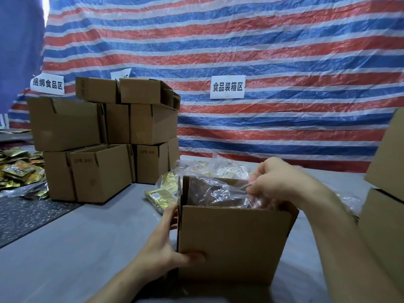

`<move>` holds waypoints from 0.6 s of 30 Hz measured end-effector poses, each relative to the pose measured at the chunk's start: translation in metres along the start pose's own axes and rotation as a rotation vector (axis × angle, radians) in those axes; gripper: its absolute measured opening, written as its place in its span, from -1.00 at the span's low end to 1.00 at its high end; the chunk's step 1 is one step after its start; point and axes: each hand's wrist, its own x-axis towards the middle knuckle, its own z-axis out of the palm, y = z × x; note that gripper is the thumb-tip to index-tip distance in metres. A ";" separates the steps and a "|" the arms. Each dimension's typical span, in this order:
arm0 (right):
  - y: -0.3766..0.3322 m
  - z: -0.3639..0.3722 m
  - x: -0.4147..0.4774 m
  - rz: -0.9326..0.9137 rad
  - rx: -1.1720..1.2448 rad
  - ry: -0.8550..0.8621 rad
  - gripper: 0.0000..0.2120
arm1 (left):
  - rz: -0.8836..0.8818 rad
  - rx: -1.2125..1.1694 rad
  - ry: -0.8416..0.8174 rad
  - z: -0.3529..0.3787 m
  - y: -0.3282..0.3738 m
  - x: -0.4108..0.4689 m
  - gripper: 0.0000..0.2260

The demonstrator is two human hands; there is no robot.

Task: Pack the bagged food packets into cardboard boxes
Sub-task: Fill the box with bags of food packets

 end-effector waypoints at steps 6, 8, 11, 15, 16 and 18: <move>-0.016 -0.002 -0.010 -0.046 -0.111 0.132 -0.78 | -0.002 0.014 -0.008 -0.001 -0.001 0.001 -0.08; -0.020 -0.006 -0.014 -0.132 -0.110 0.230 -0.69 | -0.002 0.013 -0.012 -0.001 -0.001 0.001 -0.08; -0.029 -0.007 -0.023 -0.413 -0.072 0.437 -0.92 | 0.004 0.017 -0.010 -0.001 -0.002 0.002 -0.08; -0.038 0.002 -0.027 -0.477 -0.062 0.127 -0.77 | 0.005 0.019 -0.013 -0.001 -0.002 0.002 -0.12; -0.039 0.007 -0.026 -0.432 -0.114 0.011 -0.70 | 0.007 0.029 -0.012 -0.001 -0.002 0.003 -0.14; -0.037 0.022 -0.019 -0.339 -0.207 -0.136 -0.57 | 0.006 0.038 -0.009 -0.001 -0.001 0.003 -0.16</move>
